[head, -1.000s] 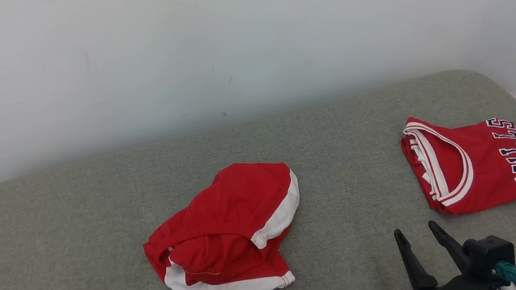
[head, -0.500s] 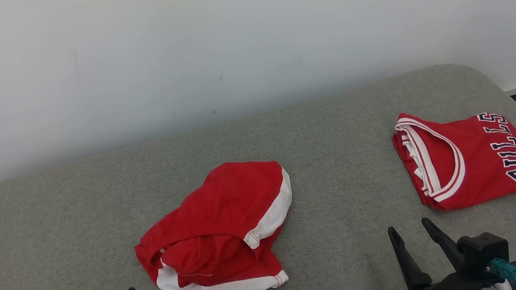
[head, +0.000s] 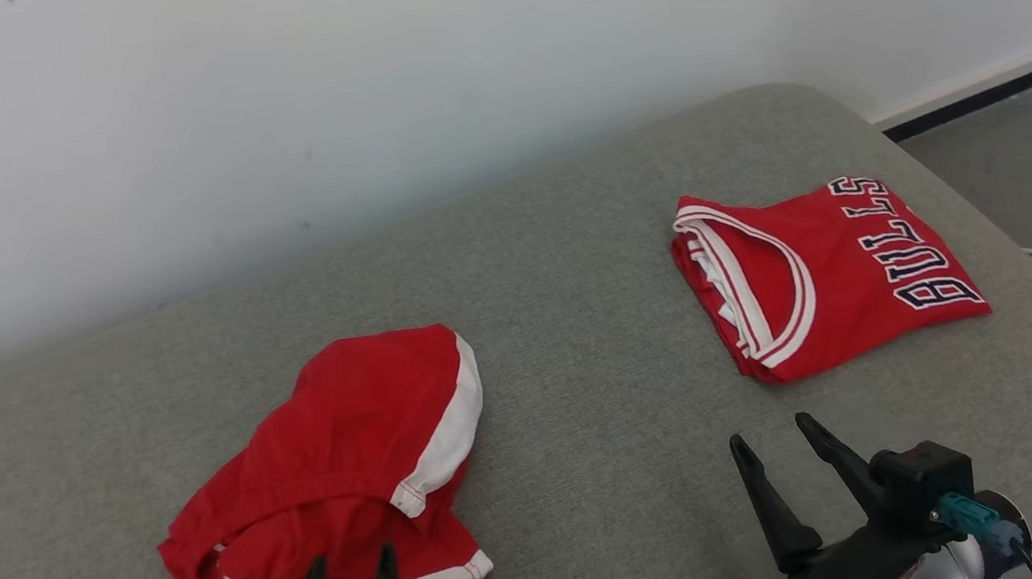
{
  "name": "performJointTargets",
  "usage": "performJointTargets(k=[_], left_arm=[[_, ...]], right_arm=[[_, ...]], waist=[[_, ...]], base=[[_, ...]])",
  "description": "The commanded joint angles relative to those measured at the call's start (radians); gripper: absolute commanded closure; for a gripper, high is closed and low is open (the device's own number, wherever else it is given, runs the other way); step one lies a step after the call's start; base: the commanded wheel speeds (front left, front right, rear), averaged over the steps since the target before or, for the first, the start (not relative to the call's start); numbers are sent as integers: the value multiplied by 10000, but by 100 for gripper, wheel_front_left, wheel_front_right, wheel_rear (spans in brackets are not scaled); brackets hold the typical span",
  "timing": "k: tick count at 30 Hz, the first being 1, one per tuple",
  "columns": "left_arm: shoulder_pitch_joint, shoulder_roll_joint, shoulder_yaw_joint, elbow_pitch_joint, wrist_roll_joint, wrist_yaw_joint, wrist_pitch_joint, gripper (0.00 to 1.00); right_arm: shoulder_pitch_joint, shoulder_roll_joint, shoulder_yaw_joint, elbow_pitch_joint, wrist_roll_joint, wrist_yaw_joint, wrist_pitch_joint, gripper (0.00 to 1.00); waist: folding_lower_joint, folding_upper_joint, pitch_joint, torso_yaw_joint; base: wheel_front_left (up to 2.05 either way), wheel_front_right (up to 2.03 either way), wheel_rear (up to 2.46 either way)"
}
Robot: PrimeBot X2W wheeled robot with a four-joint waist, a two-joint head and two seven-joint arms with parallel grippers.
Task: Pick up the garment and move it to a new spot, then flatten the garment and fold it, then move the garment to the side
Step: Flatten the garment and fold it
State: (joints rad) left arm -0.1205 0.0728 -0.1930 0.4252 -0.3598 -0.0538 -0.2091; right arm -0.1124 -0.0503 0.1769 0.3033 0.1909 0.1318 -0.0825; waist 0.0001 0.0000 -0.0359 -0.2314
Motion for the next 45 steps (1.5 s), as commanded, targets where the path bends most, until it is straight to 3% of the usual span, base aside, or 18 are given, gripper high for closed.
performJointTargets(k=[1, 9, 18, 19, 20, 21, 30, 45], left_arm=[[-245, -36, -58, 257, -77, -55, 36, 0], [-1019, -124, -18, 1346, -550, 84, 33, 0], [-1478, -72, 359, 2063, -830, 528, -96, 0], [-1576, -27, 313, 2181, -770, 587, 9, 16], [-1678, 17, 294, 2296, -723, 633, 90, 87], [-1791, 29, 281, 2364, -756, 591, 158, 100], [-3382, 18, 84, 2189, -725, 359, 236, 100], [-7684, 32, -226, 1857, -726, -235, 274, 100]], right_arm=[[-143, -2, 103, 10, 71, -26, -60, 0], [-307, 0, 223, 245, 239, -26, -263, 0], [-304, 0, 183, 435, 289, -26, -427, 0], [-332, 0, 195, 460, 309, -26, -428, 0], [-353, 0, 223, 476, 316, -26, -424, 0], [-359, 0, 243, 492, 302, -26, -430, 0], [-332, -2, 86, 572, 140, -26, -468, 0], [-291, -3, 59, 546, 115, -26, -415, 0]], waist=[[-1, 0, 426, -801], [-1, 0, 810, -1682], [-1, 0, 817, -1812], [-1, 0, 800, -1796], [-1, 0, 773, -1780], [-1, 0, 741, -1765], [-1, 0, 530, -1487], [-1, 0, 461, -1649]], base=[[0, 0, 0], [0, 0, 0], [0, 0, 0], [0, 0, 0], [0, 0, 0], [0, 0, 0], [0, 0, 0], [0, 0, 0]])
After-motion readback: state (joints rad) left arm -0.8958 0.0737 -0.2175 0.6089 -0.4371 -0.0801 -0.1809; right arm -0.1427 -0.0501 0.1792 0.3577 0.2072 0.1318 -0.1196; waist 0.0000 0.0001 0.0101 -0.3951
